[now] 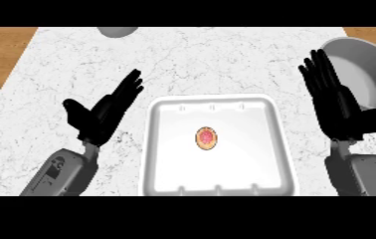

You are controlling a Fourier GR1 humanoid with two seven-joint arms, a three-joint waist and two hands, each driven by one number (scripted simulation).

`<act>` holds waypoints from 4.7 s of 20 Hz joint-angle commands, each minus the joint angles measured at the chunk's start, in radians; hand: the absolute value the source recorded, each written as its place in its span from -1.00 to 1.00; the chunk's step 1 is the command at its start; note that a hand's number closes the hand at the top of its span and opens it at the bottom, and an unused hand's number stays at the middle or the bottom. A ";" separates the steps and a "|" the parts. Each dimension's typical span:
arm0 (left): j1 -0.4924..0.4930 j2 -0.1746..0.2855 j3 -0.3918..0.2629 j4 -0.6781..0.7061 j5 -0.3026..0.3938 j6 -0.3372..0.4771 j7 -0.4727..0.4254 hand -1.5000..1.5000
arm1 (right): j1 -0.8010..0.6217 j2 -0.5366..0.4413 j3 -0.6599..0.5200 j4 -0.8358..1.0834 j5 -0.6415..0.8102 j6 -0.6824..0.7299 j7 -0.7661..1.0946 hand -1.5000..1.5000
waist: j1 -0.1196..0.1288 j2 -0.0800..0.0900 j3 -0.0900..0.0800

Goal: Pick the cupcake from the tray and place it in the pot

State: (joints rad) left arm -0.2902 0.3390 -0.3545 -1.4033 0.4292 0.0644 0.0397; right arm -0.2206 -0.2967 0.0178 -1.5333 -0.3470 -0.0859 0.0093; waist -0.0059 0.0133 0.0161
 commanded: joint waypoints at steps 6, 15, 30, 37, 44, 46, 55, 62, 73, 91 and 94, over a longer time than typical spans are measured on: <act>-0.098 0.040 0.105 -0.045 -0.047 0.078 -0.072 0.00 | -0.295 0.051 0.231 -0.031 -0.177 0.465 -0.009 1.00 | 0.266 0.005 -0.006; -0.115 0.022 0.164 -0.036 -0.050 0.154 -0.085 0.00 | -0.446 -0.183 0.261 0.108 0.119 0.832 -0.508 -1.00 | 0.159 0.035 -0.007; -0.105 0.033 0.214 -0.045 -0.068 0.216 -0.055 0.00 | -0.622 -0.326 0.607 0.224 0.666 0.679 -0.929 -1.00 | 0.081 0.007 -0.014; -0.063 0.056 0.239 -0.075 -0.067 0.195 -0.048 0.00 | -0.694 -0.271 0.752 0.442 0.808 0.549 -1.014 -1.00 | 0.051 -0.003 -0.015; -0.025 0.019 0.240 -0.072 -0.095 0.210 -0.074 0.00 | -0.728 -0.106 0.846 0.591 0.880 0.492 -0.981 -1.00 | 0.033 -0.006 -0.016; -0.018 0.030 0.254 -0.075 -0.090 0.188 -0.076 0.00 | -0.760 -0.115 0.835 0.650 0.893 0.485 -1.046 -1.00 | 0.032 -0.006 -0.016; -0.036 0.038 0.305 -0.072 -0.083 0.168 -0.038 0.00 | -0.715 -0.006 0.847 0.697 0.922 0.382 -1.085 -1.00 | 0.018 -0.010 -0.016; 0.041 -0.008 0.288 -0.148 -0.161 0.199 -0.041 0.00 | -0.638 -0.009 0.805 0.682 1.057 0.320 -1.005 -1.00 | 0.011 -0.014 -0.016; -0.046 -0.040 0.327 -0.061 -0.179 0.159 -0.043 0.00 | -0.614 0.169 0.774 0.950 1.185 0.173 -1.103 -1.00 | 0.015 -0.008 -0.016; 0.028 -0.062 0.349 -0.113 -0.199 0.130 -0.034 0.00 | -0.517 0.201 0.772 0.798 1.261 0.117 -1.185 1.00 | 0.010 -0.013 -0.016; 0.042 -0.045 0.388 -0.115 -0.185 0.112 -0.058 0.00 | -0.466 0.172 0.754 0.725 1.273 0.071 -1.143 1.00 | 0.005 -0.015 -0.016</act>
State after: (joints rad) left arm -0.2814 0.2911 0.0037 -1.5200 0.2341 0.1937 0.0190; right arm -0.7694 -0.1144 0.8009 -0.7627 0.9496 0.0368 -1.0686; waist 0.0051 -0.0144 -0.0081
